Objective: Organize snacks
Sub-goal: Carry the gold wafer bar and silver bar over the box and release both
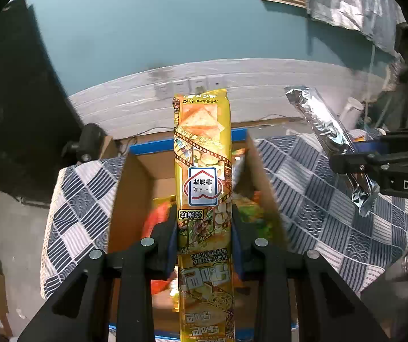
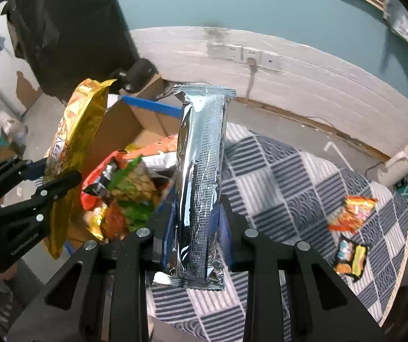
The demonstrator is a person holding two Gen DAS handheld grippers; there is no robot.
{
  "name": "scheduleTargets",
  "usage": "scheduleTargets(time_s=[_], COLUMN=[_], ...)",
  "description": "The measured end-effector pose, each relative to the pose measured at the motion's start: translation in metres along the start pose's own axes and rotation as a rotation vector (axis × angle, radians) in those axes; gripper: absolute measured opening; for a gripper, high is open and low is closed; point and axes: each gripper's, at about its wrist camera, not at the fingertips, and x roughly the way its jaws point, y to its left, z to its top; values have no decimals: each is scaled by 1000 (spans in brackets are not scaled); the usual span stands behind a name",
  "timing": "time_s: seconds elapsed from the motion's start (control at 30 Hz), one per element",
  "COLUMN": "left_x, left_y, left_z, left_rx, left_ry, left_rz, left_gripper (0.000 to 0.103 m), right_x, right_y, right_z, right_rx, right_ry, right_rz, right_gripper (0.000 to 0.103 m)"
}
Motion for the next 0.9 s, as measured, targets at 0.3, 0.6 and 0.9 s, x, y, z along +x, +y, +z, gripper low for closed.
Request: scheduleTargets(time_s=[0.3, 0.6, 0.9], left_x=[29, 48, 62], left_y=[40, 60, 76], left_z=[-11, -25, -31], left_rx=[-64, -86, -136], left_ry=[60, 100, 129], left_rz=[53, 63, 47], left_gripper=[31, 32, 35], right_x=[36, 60, 74], right_y=[37, 72, 95], right_z=[20, 33, 39], right_rx=[-45, -78, -90], right_ry=[51, 90, 119], right_rz=[54, 99, 118], right_gripper=[27, 27, 29])
